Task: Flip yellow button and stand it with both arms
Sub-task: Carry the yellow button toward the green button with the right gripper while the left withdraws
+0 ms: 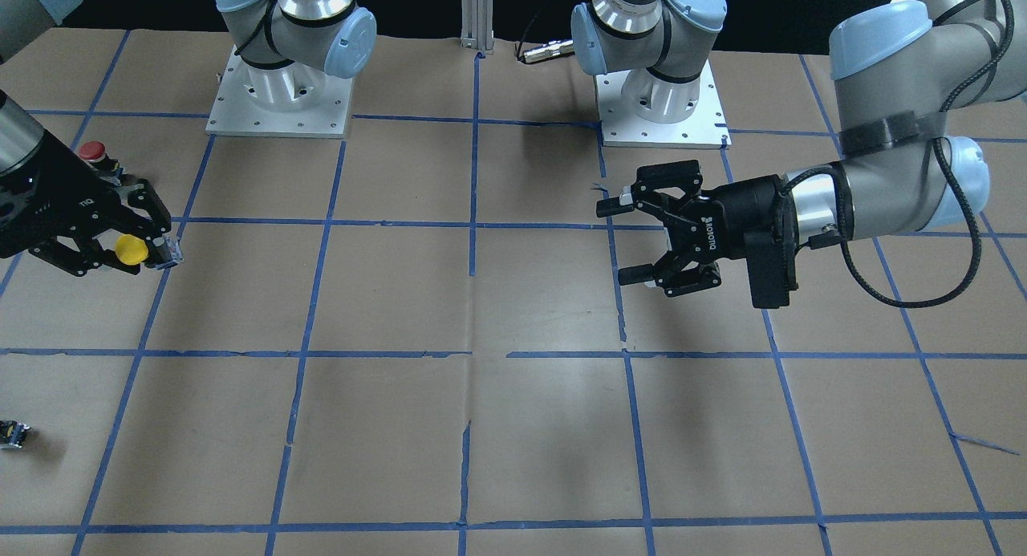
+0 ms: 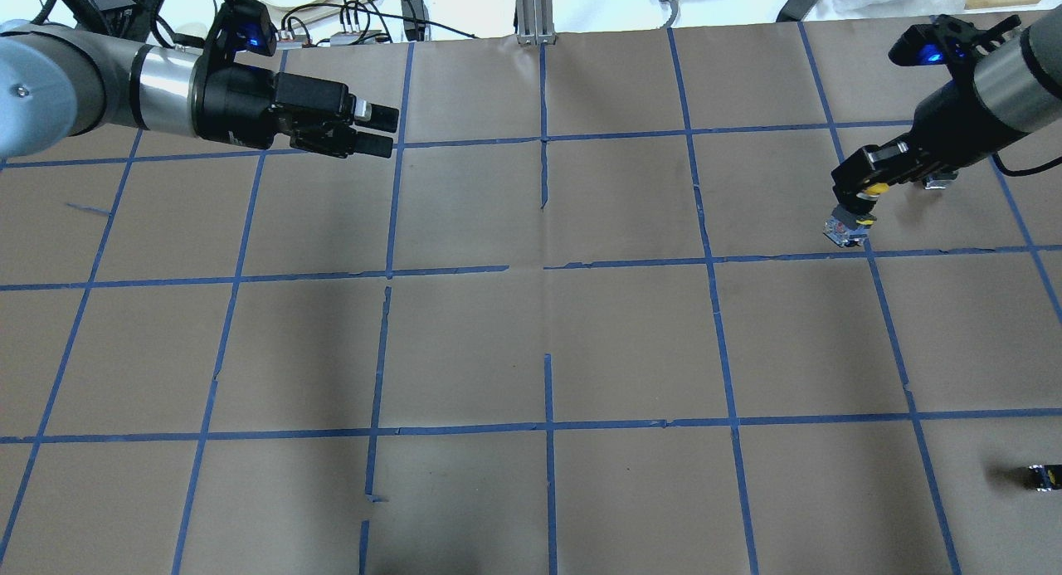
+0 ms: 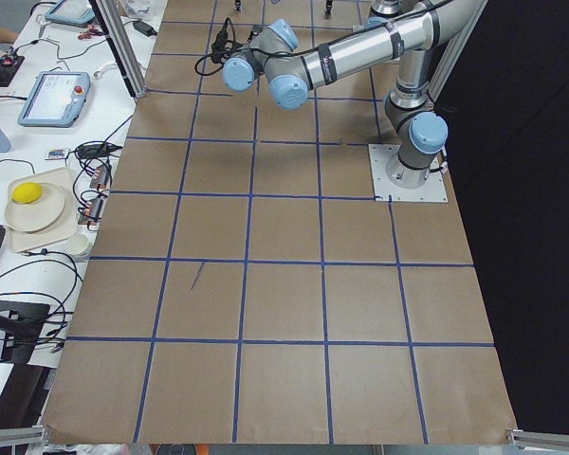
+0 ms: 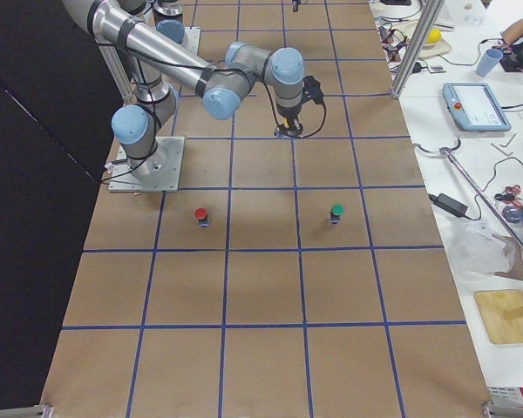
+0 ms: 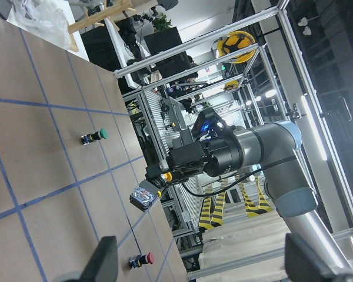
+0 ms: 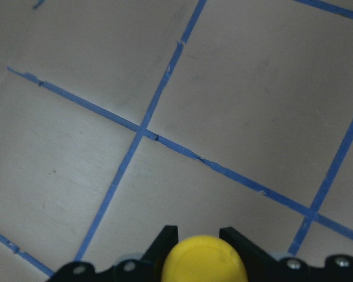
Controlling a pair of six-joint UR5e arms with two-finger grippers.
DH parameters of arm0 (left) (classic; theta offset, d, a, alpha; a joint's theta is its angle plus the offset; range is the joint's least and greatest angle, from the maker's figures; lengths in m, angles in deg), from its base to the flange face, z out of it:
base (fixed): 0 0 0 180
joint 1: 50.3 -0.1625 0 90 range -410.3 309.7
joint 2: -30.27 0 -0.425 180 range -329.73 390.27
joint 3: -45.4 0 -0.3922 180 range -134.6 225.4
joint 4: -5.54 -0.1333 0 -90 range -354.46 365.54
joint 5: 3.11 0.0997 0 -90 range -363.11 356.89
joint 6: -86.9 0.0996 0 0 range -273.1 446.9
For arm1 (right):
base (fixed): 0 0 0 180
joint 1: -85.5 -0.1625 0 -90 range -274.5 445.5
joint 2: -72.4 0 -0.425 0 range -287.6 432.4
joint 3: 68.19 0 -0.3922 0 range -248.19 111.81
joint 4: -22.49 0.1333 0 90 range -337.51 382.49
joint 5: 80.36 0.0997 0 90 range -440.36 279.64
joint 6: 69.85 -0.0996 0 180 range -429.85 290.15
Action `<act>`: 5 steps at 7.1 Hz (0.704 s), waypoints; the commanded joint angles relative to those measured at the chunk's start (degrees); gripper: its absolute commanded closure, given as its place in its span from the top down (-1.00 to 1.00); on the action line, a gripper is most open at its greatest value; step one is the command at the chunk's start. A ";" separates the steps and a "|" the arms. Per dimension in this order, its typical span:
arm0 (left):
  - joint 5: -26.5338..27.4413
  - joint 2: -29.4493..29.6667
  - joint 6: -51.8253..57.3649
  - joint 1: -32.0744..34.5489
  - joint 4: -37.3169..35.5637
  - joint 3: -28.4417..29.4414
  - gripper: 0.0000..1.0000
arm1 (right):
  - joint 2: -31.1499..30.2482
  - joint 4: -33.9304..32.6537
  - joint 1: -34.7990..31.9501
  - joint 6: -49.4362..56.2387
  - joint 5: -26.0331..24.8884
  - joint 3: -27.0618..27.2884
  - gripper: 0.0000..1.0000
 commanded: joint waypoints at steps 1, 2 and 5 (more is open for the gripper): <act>12.76 0.82 -7.80 0.47 -7.61 0.58 1.00 | 1.44 -3.95 7.38 22.44 0.61 4.15 -0.58; 17.63 1.08 -16.83 0.56 -11.03 1.72 1.00 | 2.67 -3.87 10.63 32.29 0.61 4.16 -0.58; 39.17 0.74 -31.44 0.73 -17.47 4.62 1.00 | 7.76 -3.78 18.46 57.29 2.44 3.90 -0.57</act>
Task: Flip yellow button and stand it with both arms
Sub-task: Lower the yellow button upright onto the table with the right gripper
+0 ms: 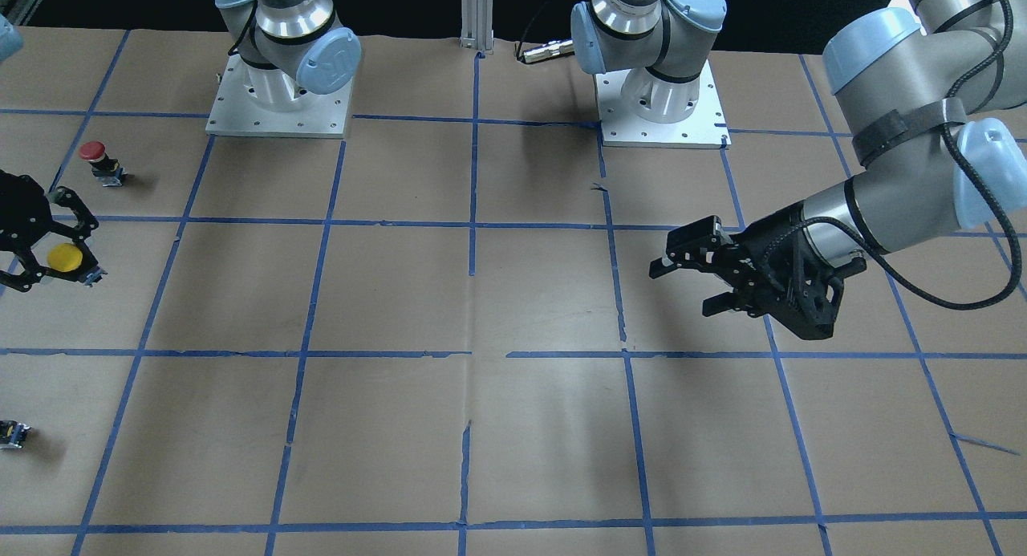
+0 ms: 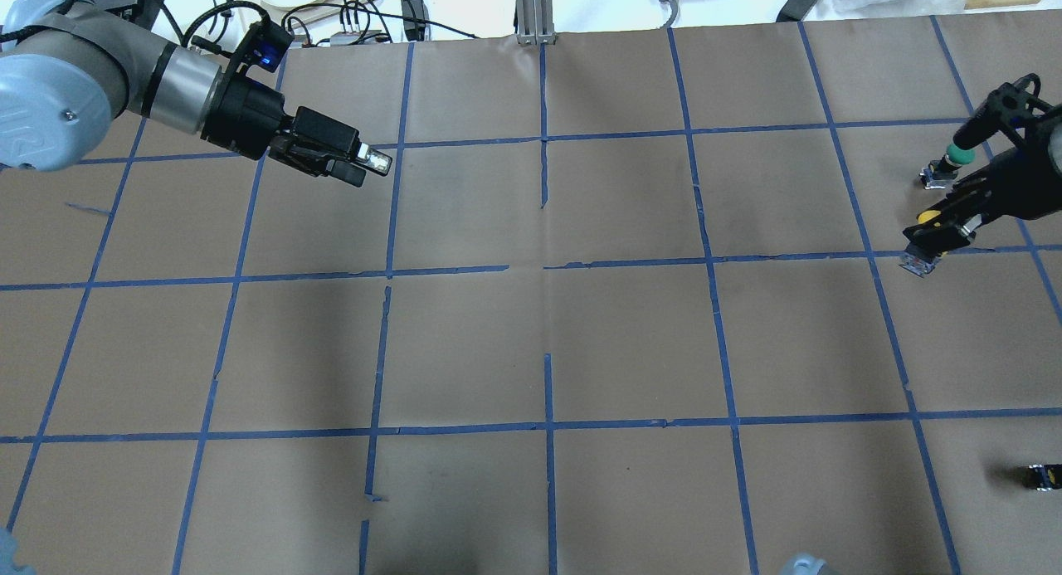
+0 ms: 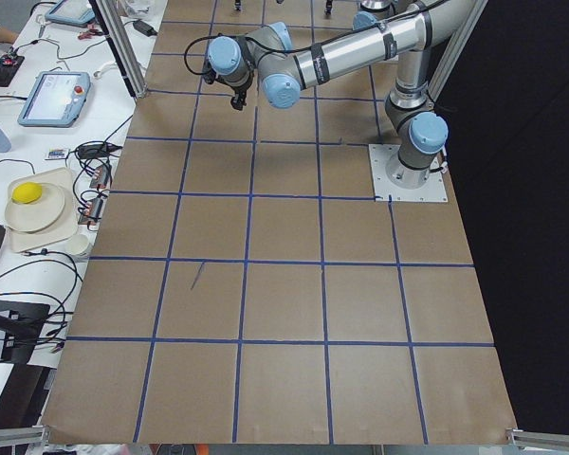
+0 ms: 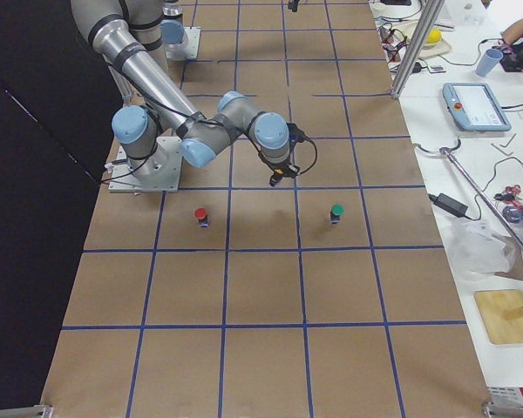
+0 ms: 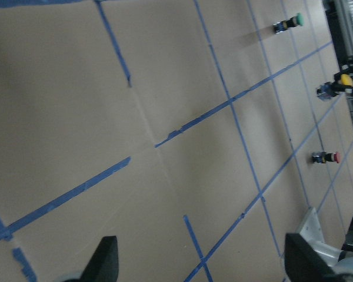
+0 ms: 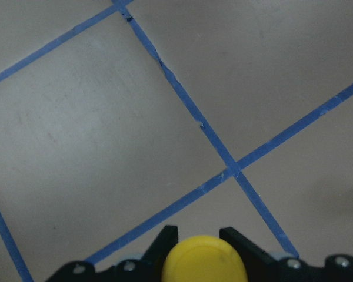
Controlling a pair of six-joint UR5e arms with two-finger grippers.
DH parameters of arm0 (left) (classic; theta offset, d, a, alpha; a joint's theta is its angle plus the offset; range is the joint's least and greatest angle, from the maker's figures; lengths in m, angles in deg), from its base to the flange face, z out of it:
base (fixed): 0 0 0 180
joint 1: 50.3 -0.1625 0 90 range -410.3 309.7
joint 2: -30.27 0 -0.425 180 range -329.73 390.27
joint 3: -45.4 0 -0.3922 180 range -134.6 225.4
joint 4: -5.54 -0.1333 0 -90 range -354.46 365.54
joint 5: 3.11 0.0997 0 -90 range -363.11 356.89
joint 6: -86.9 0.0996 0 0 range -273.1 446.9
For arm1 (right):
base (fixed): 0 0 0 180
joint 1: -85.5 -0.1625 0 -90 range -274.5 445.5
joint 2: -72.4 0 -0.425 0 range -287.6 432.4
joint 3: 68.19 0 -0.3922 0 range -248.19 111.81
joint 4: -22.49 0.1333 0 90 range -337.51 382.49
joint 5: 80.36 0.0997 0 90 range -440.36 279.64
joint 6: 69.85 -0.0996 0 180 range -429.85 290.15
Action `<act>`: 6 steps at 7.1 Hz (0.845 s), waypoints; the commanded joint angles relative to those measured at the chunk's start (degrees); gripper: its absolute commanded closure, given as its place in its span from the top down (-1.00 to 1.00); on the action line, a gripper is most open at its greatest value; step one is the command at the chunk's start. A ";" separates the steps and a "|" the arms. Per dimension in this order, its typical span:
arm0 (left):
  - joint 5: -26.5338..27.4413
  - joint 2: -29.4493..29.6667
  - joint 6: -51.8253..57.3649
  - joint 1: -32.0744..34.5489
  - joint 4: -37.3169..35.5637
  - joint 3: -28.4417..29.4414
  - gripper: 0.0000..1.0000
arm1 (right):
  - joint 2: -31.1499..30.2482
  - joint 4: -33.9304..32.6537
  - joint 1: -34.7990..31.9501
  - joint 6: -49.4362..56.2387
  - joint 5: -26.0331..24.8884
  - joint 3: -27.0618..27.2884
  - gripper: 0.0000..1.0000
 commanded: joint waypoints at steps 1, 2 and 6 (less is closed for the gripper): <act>14.04 -0.35 -9.83 1.34 -2.07 3.96 1.00 | 3.13 0.12 4.80 15.33 1.17 -0.12 -0.57; 20.63 0.08 -12.29 4.66 -2.16 7.29 1.00 | 5.23 -0.14 5.69 21.31 1.17 -0.30 -0.56; 24.38 -2.54 -26.55 11.11 -0.58 10.58 1.00 | 9.73 -0.14 9.57 27.44 3.89 -1.00 -0.50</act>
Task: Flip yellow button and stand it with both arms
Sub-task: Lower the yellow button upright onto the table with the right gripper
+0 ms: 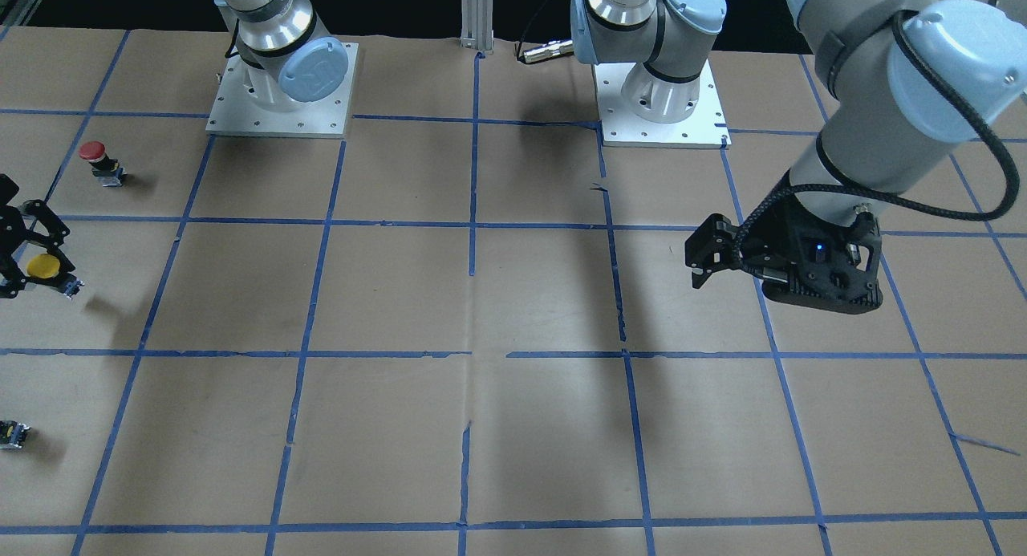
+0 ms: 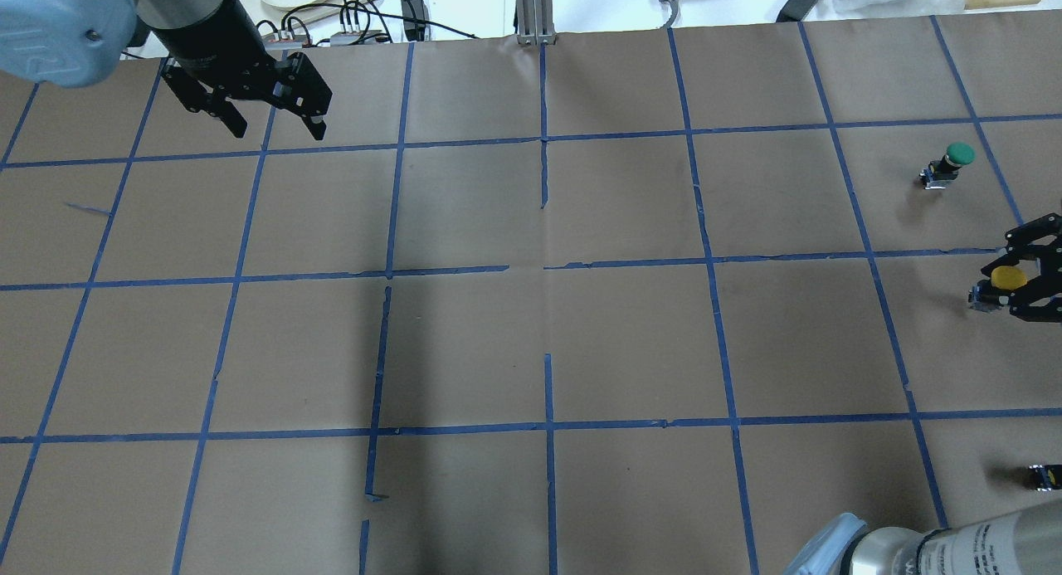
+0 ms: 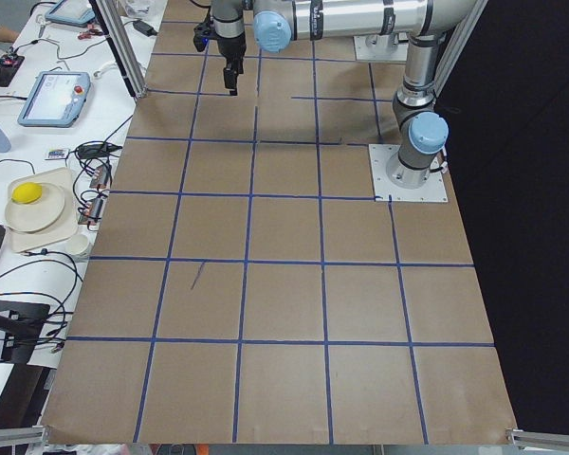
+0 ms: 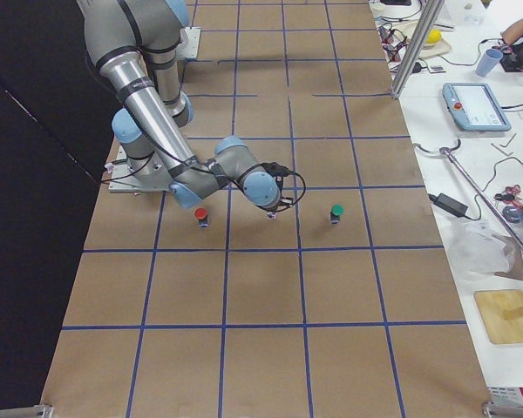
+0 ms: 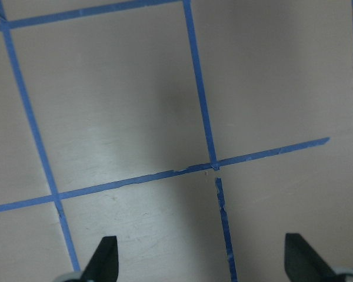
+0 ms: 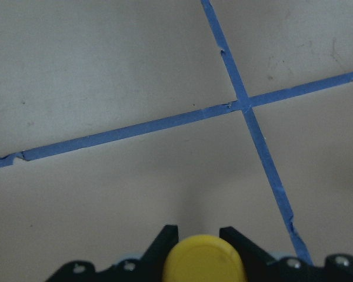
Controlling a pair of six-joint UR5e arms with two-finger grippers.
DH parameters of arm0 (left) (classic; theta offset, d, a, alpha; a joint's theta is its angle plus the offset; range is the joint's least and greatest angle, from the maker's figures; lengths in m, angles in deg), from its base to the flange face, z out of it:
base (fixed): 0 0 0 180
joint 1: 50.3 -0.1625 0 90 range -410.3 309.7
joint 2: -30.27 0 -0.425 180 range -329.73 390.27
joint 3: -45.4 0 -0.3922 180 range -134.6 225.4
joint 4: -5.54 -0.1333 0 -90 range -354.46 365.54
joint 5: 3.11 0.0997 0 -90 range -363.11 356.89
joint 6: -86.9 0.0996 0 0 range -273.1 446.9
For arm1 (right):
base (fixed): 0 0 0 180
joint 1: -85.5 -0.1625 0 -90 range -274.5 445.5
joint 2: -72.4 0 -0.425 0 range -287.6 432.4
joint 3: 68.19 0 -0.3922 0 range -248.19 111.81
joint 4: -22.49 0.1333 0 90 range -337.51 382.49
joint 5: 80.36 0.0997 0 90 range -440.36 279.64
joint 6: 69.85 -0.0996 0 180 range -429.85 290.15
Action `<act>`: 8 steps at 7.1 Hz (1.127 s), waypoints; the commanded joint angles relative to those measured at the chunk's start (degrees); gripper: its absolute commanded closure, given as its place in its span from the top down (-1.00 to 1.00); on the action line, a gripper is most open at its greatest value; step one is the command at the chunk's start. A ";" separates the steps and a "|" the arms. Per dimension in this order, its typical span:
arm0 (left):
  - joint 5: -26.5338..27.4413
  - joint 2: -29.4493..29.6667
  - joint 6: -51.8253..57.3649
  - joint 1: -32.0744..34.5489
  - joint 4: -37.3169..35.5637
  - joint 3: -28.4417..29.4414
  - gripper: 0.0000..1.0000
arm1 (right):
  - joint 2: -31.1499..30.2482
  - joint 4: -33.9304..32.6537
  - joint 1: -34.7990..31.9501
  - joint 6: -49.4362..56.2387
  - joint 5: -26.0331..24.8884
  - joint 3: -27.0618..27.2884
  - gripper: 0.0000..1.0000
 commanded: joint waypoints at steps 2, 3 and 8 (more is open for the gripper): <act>0.73 1.29 -3.46 0.40 -1.36 -0.60 1.00 | 1.03 0.67 0.56 1.46 -0.07 0.14 -0.06; 0.91 -1.31 -3.81 0.67 -0.33 -0.08 1.00 | 1.21 0.67 0.65 1.28 -0.15 0.14 0.22; 2.05 -7.57 -5.74 0.67 5.13 -1.39 1.00 | -0.10 1.28 0.56 -4.82 -0.42 -0.47 0.98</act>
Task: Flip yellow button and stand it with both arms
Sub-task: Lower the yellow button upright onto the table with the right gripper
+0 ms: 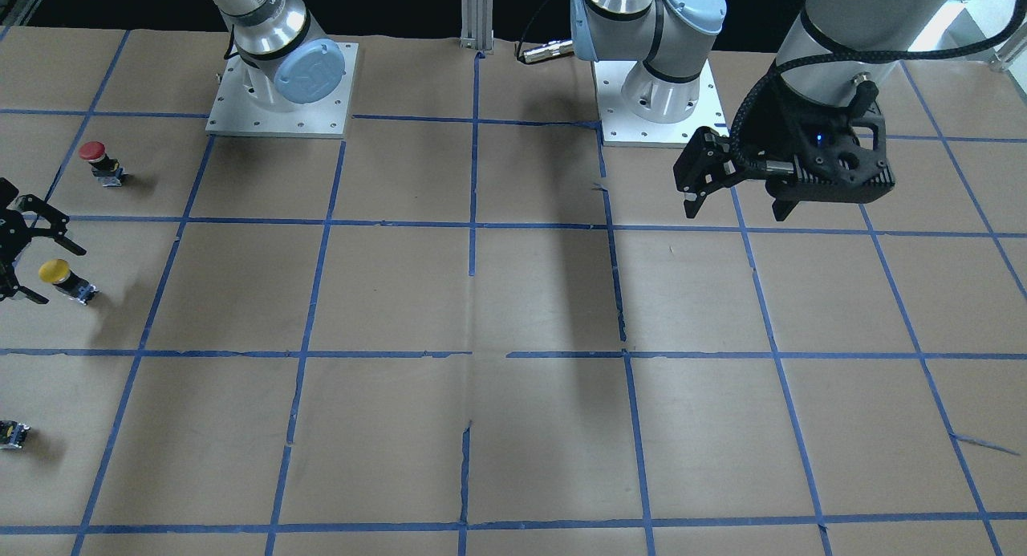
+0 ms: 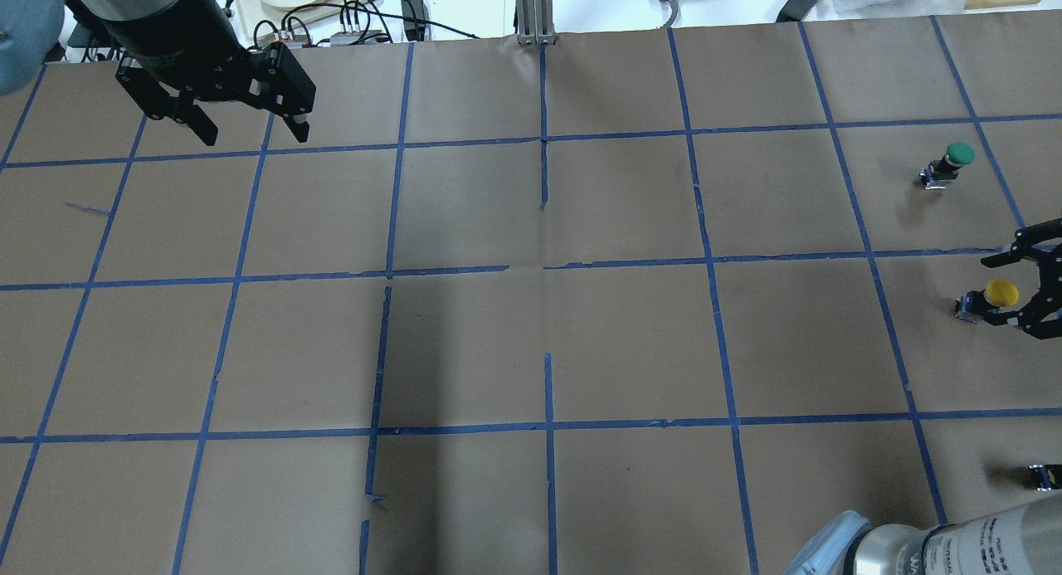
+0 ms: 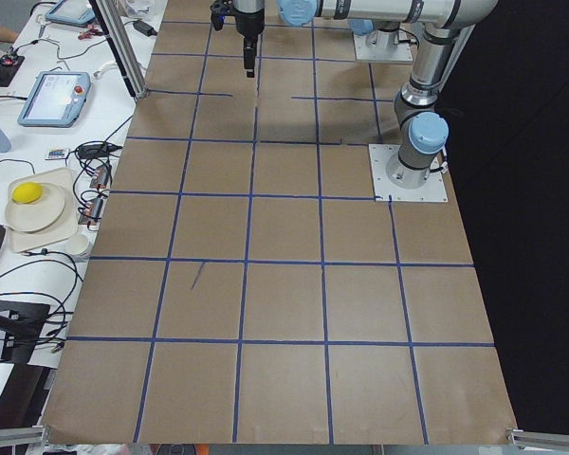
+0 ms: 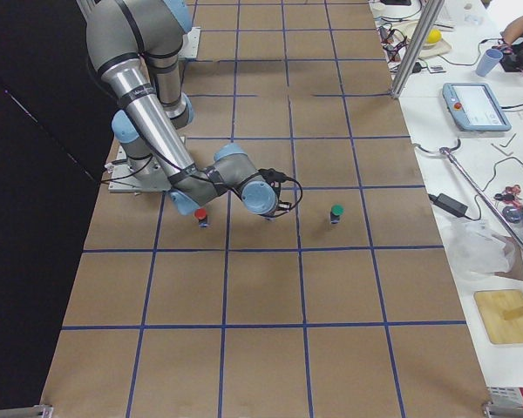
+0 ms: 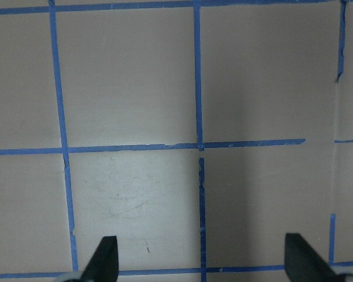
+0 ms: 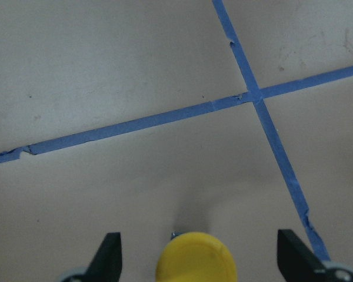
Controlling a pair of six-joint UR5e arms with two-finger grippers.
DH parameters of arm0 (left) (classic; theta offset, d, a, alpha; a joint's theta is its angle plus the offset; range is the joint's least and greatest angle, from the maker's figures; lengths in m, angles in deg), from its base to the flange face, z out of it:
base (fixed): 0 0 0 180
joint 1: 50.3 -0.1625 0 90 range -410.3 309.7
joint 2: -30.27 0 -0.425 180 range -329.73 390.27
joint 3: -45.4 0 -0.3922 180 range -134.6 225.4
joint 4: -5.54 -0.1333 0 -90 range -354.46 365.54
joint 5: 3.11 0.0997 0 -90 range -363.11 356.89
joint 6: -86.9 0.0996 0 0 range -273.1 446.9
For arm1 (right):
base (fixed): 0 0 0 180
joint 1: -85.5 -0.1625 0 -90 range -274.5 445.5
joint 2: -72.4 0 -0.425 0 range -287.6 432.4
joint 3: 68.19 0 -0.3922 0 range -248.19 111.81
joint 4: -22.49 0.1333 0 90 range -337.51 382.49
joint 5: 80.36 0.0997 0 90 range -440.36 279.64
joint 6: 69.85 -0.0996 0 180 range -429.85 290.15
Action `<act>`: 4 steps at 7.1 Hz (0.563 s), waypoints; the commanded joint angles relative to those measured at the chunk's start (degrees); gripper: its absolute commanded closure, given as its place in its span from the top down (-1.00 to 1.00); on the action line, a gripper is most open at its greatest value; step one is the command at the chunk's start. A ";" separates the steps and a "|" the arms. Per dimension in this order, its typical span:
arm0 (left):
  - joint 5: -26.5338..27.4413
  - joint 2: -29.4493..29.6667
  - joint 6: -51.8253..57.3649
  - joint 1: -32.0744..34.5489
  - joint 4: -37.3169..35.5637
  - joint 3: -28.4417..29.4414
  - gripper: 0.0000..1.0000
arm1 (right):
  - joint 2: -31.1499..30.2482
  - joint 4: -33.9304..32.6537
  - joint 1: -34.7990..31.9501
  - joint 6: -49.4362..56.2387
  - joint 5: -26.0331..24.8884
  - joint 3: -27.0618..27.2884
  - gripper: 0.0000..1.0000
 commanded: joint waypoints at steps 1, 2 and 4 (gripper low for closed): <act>0.78 -0.08 -5.90 0.00 -0.25 -0.16 1.00 | -2.77 1.29 -0.17 -8.48 -0.17 -0.98 0.98; 0.78 -0.86 -6.38 0.00 -0.25 -0.07 1.00 | -5.66 2.08 -0.34 -13.05 -0.43 -1.07 0.98; 1.83 -0.79 -6.04 0.00 -0.34 -0.15 1.00 | -13.56 2.62 -1.56 -31.97 -2.36 -0.72 0.98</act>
